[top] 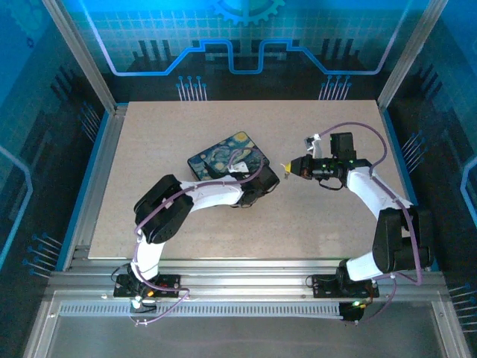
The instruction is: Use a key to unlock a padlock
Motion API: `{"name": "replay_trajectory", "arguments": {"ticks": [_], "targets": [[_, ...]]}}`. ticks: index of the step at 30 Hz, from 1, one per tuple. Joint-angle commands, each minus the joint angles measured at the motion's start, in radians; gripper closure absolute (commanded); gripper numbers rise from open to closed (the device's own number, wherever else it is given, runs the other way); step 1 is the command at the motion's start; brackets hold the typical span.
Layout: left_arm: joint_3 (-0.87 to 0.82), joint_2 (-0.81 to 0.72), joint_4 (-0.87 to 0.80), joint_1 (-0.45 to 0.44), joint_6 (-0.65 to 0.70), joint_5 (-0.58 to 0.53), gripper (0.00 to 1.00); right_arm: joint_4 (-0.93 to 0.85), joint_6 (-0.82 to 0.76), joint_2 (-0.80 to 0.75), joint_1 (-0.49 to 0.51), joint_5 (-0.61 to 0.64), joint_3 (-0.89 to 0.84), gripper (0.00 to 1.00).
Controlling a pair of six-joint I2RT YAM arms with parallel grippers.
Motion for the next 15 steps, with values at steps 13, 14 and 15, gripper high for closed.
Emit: {"name": "replay_trajectory", "arguments": {"ticks": [13,14,15], "targets": [[0.071,0.056,-0.118,0.027,-0.018,-0.083,0.75,-0.033,-0.027,-0.022,-0.008,-0.022,0.009,1.00],[0.064,0.041,-0.116,0.028,-0.003,-0.074,0.79,-0.040,-0.029,-0.027,-0.008,-0.011,0.006,1.00],[0.058,0.025,-0.113,0.031,0.011,-0.062,0.80,-0.047,-0.030,-0.032,-0.008,0.000,0.003,1.00]]}}
